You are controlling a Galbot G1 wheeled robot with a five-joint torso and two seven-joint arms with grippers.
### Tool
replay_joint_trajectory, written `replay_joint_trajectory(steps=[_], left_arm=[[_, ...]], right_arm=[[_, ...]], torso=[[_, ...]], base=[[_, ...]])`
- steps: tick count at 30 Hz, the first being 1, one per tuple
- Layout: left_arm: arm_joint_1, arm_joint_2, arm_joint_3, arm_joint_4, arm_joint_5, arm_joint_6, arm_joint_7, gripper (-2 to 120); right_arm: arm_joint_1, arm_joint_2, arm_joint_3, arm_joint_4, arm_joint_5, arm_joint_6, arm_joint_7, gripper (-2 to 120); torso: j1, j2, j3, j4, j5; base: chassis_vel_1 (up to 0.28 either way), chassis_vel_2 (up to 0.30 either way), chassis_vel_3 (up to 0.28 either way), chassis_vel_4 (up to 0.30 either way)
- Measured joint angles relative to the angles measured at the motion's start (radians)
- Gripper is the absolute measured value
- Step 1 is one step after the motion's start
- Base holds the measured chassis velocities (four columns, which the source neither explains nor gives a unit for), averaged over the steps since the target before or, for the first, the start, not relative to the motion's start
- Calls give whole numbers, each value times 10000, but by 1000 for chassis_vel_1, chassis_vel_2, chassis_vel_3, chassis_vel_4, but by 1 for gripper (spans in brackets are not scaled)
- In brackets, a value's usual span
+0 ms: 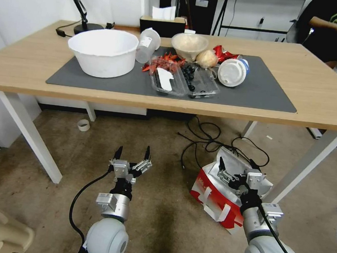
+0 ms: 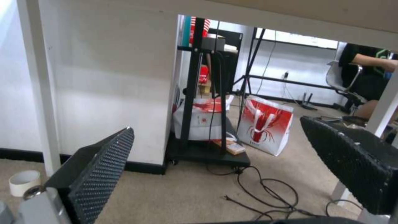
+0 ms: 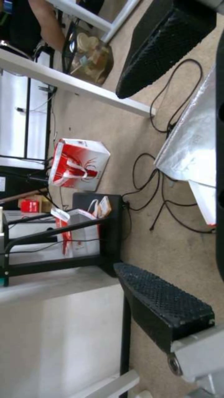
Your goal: Pick up the food delivery bag from the floor and place it on the table.
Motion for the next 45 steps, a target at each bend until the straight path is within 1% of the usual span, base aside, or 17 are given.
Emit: replay_joint_trajectory(steps=[1, 3, 5, 15, 17, 19, 21, 23, 25, 29, 32, 38, 40, 45], left_arm=[[-11, 8, 2, 3, -5, -11, 0, 100], [-14, 12, 2, 4, -8, -15, 0, 100], [-18, 29, 3, 7, -20, -36, 0, 100], [-37, 34, 9, 32, -40, -79, 8, 100], [-38, 17, 23, 35, -38, -83, 10, 100], [-38, 12, 27, 35, -36, -84, 11, 100], [-35, -12, 46, 37, -23, -84, 13, 100], [-31, -19, 49, 37, -19, -86, 13, 100], [-14, -27, 53, 37, -14, -92, 14, 100], [10, -28, 53, 37, -9, -98, 14, 100], [31, -26, 46, 27, 5, -104, 14, 100], [61, -26, 49, 19, 30, -106, 19, 100], [93, -52, 81, 18, 38, -114, 24, 100], [124, -67, 106, 14, 41, -128, 28, 100]], right_arm=[[-3, 14, 0, -1, 0, 0, 1, 100], [-4, 20, 0, -1, 0, -1, 1, 100], [-9, 44, 1, -1, 0, -3, 3, 100], [-12, 52, -1, 0, 0, -10, 5, 100], [-14, 50, 1, -1, 0, -10, 5, 100], [-16, 48, 0, 0, 0, -10, 5, 100], [-21, 36, 4, -1, 0, -10, 5, 100], [-21, 33, 4, -1, 0, -10, 5, 100], [-16, 28, 4, -1, 0, -9, 5, 100], [-12, 24, 3, 0, 0, -9, 5, 100], [-15, 19, 2, 12, 0, -5, 5, 100], [-40, 53, 2, 38, 0, 5, 5, 100], [-51, 82, -4, 64, 0, 7, 5, 100], [-70, 86, -7, 76, -1, 9, 4, 100]], torso=[[-23, -76, -56, 0, 0], [-28, -99, -75, 0, 0], [-69, -236, -169, -1, 0], [-166, -578, -416, 0, 0], [-201, -704, -505, 0, 0], [-211, -732, -521, 0, 0], [-251, -853, -605, -1, 0], [-259, -886, -630, 0, 0], [-285, -1015, -731, -1, 0], [-316, -1116, -801, 0, 0], [-357, -1282, -924, 0, 0], [-401, -1457, -1056, 0, 0], [-435, -1590, -1153, 0, 0], [-456, -1736, -1280, -1, 0]], base=[[0, 0, 0, 0], [0, 0, 0, 0], [0, 0, 0, 0], [0, 0, 0, 0], [0, 0, 0, 0], [0, 0, 0, 0], [0, 0, 0, 0], [0, 0, 0, 0], [0, 0, 0, 0], [0, 0, 0, 0], [0, 0, 0, 0], [0, 0, 0, 0], [0, 0, 0, 0], [0, 0, 0, 0]])
